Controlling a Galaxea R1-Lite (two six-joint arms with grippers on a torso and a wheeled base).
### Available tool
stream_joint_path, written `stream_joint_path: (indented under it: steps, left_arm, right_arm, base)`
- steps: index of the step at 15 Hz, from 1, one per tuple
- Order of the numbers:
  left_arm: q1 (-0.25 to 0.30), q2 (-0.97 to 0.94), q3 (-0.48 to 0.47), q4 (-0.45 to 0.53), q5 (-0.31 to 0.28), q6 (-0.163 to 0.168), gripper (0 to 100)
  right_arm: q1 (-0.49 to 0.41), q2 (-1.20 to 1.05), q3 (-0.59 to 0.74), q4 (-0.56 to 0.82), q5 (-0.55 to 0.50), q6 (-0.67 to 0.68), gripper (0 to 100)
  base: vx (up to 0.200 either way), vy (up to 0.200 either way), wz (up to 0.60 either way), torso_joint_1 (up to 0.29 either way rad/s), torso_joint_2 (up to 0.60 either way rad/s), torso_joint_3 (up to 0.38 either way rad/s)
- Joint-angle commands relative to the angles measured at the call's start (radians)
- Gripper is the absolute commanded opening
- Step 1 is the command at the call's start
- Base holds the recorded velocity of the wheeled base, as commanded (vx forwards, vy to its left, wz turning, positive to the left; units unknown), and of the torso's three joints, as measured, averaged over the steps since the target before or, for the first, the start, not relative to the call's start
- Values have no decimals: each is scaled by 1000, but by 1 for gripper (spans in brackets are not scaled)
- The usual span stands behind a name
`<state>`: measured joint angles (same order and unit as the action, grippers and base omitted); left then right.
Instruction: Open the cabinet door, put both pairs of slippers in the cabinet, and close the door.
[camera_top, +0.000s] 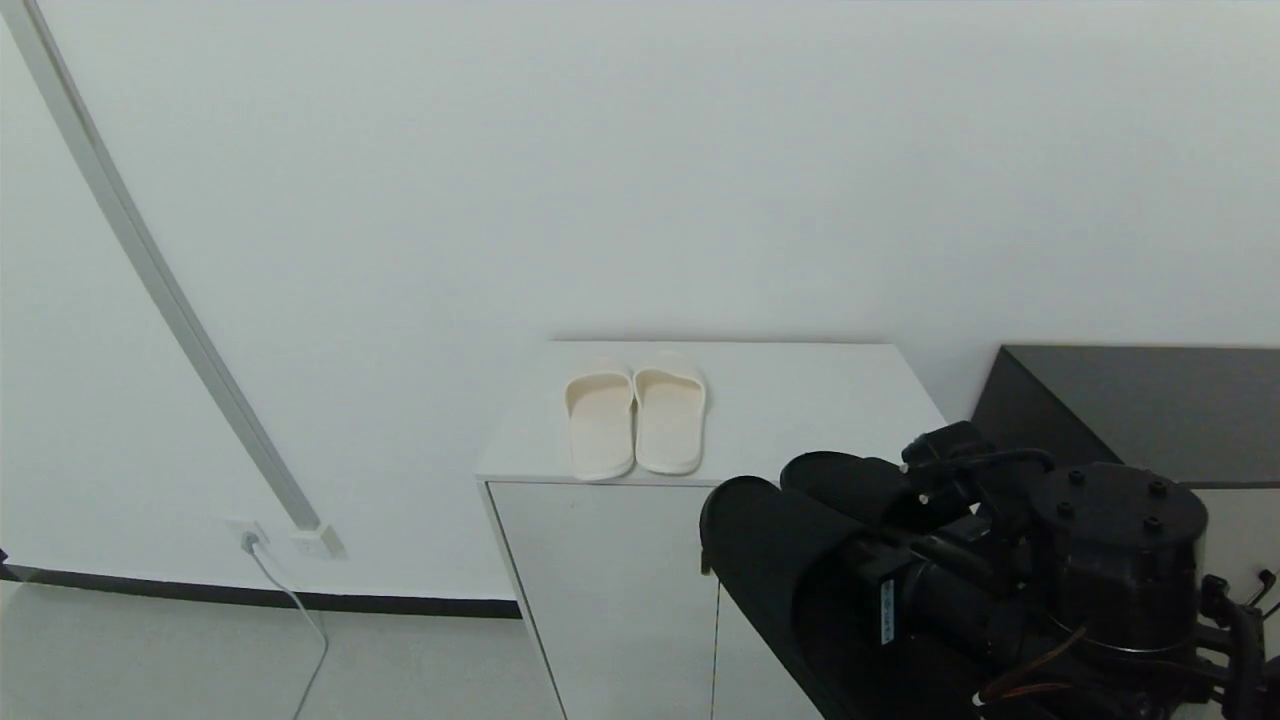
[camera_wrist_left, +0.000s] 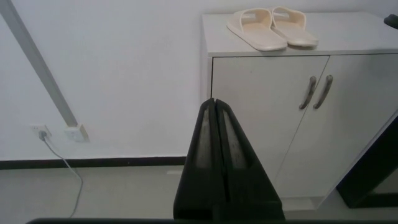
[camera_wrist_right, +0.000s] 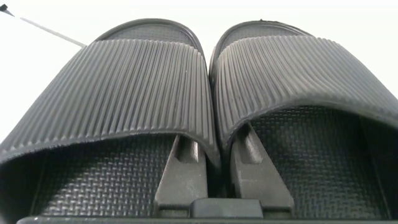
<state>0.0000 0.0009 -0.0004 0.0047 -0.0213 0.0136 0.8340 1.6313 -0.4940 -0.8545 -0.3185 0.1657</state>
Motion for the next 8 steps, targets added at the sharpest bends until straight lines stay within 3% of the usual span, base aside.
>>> stream_joint_path:
  steps: [1, 4, 8]
  left_arm:
    - [0, -1, 0, 0, 0, 0, 0]
    - [0, 1, 0, 0, 1, 0, 0]
    - [0, 1, 0, 0, 0, 3, 0]
  right_arm:
    - [0, -1, 2, -1, 1, -2, 0]
    - [0, -1, 3, 0, 1, -2, 0]
    - [2, -1, 8, 0, 1, -3, 0]
  base:
    - [0, 0, 0, 0, 0, 0]
    - [0, 0, 0, 0, 0, 0]
    - [0, 0, 0, -128, 311, 156]
